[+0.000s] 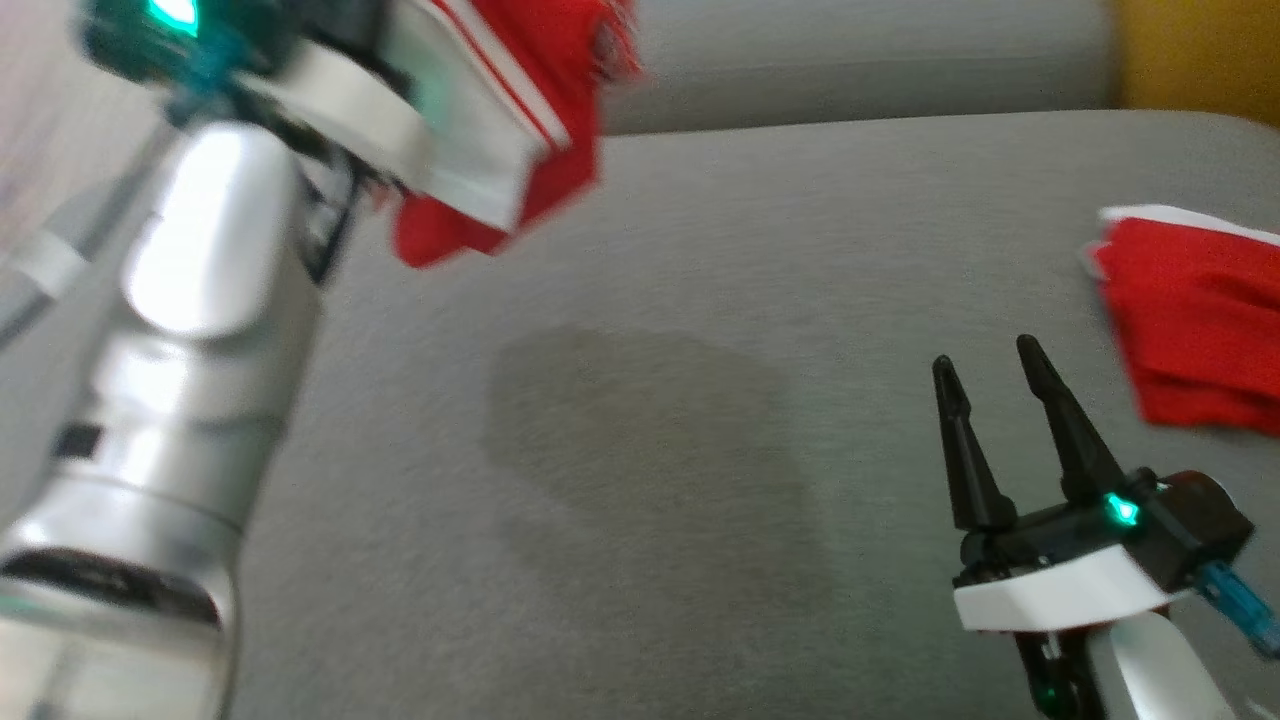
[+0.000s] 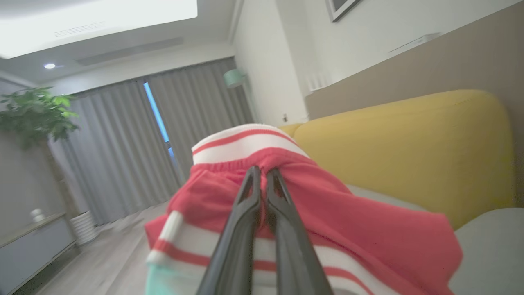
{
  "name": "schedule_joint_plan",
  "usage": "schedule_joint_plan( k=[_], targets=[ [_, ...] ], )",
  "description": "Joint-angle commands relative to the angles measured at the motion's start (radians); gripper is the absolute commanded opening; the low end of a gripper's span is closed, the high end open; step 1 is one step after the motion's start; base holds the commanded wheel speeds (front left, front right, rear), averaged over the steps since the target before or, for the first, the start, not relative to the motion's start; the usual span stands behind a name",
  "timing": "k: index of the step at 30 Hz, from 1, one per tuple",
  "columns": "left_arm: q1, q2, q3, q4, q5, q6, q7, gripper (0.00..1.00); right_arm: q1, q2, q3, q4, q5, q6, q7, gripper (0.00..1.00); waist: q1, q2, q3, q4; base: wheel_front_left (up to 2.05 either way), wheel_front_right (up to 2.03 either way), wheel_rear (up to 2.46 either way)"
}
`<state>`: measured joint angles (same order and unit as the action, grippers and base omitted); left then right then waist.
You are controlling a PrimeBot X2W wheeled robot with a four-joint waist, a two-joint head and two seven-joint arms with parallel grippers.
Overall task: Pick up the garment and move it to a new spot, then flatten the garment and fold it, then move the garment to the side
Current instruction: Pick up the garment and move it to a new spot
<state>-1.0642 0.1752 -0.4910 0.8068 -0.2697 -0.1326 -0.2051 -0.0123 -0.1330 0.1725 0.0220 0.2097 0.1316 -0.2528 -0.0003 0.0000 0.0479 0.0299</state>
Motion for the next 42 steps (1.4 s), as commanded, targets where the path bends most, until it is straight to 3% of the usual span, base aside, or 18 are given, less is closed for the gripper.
schedule_joint_plan(
  k=[1,7,14,18,19,20,21,25,30,36,42],
  targets=[
    [-0.009,0.034,-0.002,-0.059,-0.027,0.002,0.003,0.0,-0.013,0.006,0.008,-0.042,-0.003,-0.001,-0.009,1.0,0.0003,0.0,-0.065,-0.108,0.0,0.0,0.0],
    [0.139,-0.006,-0.101,-0.121,-0.044,0.003,0.003,0.0,0.002,0.018,0.0,-0.051,0.0,-0.001,-0.009,1.0,0.0003,0.0,-0.024,-0.163,0.0,0.0,0.0],
    [0.412,-0.101,-0.16,-0.097,-0.066,0.073,-0.05,0.0,-0.043,0.033,0.038,-0.038,0.013,-0.001,-0.009,1.0,0.0003,0.0,0.1,-0.22,0.0,0.0,0.0],
    [0.529,-0.123,-0.218,-0.127,-0.107,0.064,-0.056,0.0,-0.053,0.038,0.034,-0.024,0.021,-0.001,-0.009,1.0,0.0003,0.0,0.125,-0.218,0.0,0.0,0.0],
    [0.553,-0.124,-0.24,-0.16,-0.129,0.058,-0.056,0.1,-0.053,0.039,0.034,-0.018,0.023,-0.001,-0.009,1.0,0.0003,0.0,0.124,-0.215,0.0,0.0,0.0],
    [0.576,-0.124,-0.261,-0.199,-0.151,0.056,-0.056,0.69,-0.051,0.04,0.034,-0.012,0.025,-0.001,-0.009,1.0,0.0003,0.0,0.12,-0.209,0.0,0.0,0.0],
    [0.594,-0.124,-0.277,-0.233,-0.167,0.063,-0.056,1.0,-0.048,0.04,0.033,-0.005,0.026,-0.001,-0.009,1.0,0.0003,0.0,0.11,-0.199,0.0,0.0,0.0],
    [0.659,-0.125,-0.291,-0.391,-0.182,0.14,-0.056,1.0,-0.01,0.048,0.022,0.034,0.037,-0.001,-0.009,1.0,0.0003,0.0,0.028,-0.135,0.0,0.0,0.0],
    [0.743,-0.125,-0.194,-0.495,-0.118,0.219,-0.057,1.0,0.049,0.056,-0.011,0.062,0.035,-0.001,-0.009,1.0,0.0003,0.0,-0.067,-0.05,0.0,0.0,0.0],
    [0.886,-0.092,0.015,-0.607,-0.044,0.258,-0.057,1.0,0.1,0.069,-0.072,0.07,0.019,-0.001,-0.009,1.0,0.0003,0.0,-0.14,0.035,0.0,0.0,0.0],
    [1.07,-0.078,0.165,-0.679,0.018,0.267,-0.057,1.0,0.177,0.079,-0.112,0.074,-0.009,-0.001,-0.009,1.0,0.0003,0.0,-0.19,0.077,0.0,0.0,0.0]
  ],
)
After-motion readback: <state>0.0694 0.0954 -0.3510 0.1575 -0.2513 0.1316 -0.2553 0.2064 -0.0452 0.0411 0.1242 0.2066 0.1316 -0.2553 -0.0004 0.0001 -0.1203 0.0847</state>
